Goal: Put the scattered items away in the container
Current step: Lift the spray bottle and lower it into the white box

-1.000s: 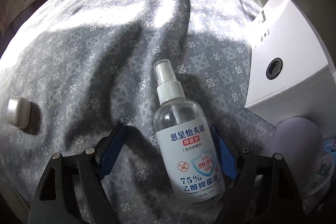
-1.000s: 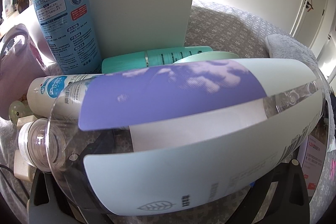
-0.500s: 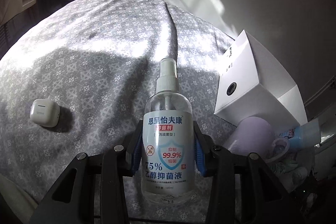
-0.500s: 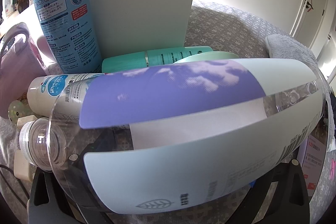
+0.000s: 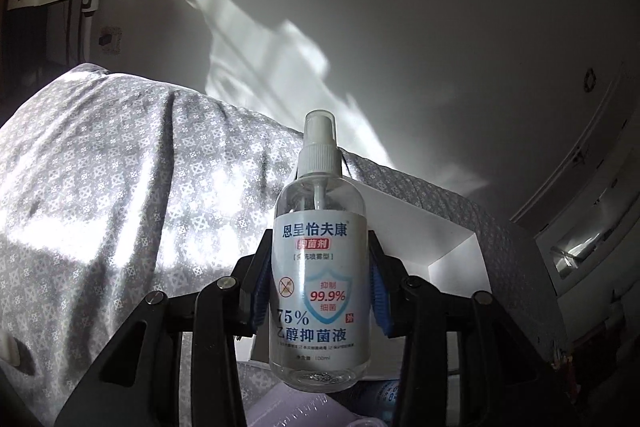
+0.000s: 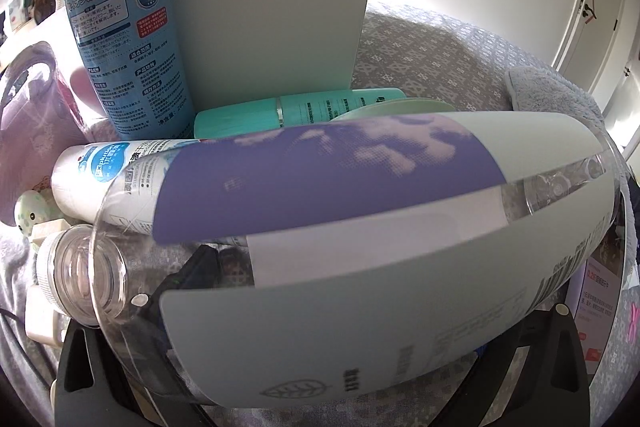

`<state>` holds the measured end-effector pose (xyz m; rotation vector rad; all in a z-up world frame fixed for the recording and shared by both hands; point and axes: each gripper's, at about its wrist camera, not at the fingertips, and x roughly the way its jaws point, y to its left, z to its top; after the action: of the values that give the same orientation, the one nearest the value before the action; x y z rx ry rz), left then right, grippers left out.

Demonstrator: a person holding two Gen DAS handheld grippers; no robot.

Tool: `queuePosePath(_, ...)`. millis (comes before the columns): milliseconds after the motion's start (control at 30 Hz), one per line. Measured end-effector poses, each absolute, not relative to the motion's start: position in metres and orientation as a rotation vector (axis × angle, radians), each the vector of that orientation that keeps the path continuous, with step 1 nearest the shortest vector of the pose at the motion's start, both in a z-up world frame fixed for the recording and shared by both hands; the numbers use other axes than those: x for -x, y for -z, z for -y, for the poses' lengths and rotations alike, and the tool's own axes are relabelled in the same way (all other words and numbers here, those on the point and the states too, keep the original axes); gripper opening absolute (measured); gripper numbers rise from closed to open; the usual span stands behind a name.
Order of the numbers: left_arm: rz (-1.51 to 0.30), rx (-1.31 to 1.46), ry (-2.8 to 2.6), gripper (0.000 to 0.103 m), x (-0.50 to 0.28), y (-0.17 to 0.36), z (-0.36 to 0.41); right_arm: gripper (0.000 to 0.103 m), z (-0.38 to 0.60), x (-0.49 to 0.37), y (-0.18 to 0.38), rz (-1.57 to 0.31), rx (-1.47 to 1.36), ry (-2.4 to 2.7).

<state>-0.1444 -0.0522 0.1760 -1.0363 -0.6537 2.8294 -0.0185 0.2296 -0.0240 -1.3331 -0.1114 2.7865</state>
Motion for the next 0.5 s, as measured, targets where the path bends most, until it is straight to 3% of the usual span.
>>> queuePosePath(300, 0.434, 1.267, -2.719, 0.040, 0.162, -0.120, -0.001, 0.103, -0.230, 0.019, 0.024, 0.112, 1.333, -2.787)
queuePosePath(400, 0.366, 1.270, -2.696, 0.042, 0.152, -0.123, -0.004, 0.103, -0.230, 0.019, 0.024, 0.112, 1.333, -2.786)
queuePosePath(433, 0.364, 1.247, -2.692, 0.045, 0.146, -0.128, -0.002, 0.103, -0.231, 0.019, 0.025, 0.112, 1.332, -2.786)
queuePosePath(500, 0.340, 1.180, -2.734, 0.080, 0.127, -0.143, 0.005, 0.103, -0.230, 0.019, 0.025, 0.112, 1.333, -2.786)
